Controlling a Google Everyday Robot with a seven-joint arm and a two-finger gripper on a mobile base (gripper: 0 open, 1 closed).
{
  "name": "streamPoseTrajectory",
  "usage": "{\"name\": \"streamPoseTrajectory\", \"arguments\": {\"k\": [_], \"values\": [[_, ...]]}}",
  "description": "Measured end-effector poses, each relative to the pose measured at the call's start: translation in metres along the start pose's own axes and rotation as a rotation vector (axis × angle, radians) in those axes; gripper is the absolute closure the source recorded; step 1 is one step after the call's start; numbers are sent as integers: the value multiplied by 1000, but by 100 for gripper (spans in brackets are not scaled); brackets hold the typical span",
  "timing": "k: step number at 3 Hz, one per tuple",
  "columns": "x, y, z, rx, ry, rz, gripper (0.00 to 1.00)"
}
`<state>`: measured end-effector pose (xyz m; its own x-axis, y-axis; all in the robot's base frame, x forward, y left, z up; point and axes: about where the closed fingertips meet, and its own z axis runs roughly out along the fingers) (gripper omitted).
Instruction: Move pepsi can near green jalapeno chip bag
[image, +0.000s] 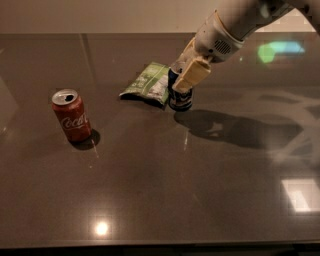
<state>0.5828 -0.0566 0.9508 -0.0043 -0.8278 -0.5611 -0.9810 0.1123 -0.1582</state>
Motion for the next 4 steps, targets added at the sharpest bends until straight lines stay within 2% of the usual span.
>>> {"name": "streamPoseTrajectory", "arguments": {"k": [1, 3, 4], "values": [[9, -13, 11, -7, 3, 26, 82], [13, -26, 30, -43, -6, 57, 35], [12, -28, 33, -43, 2, 52, 13]]}}
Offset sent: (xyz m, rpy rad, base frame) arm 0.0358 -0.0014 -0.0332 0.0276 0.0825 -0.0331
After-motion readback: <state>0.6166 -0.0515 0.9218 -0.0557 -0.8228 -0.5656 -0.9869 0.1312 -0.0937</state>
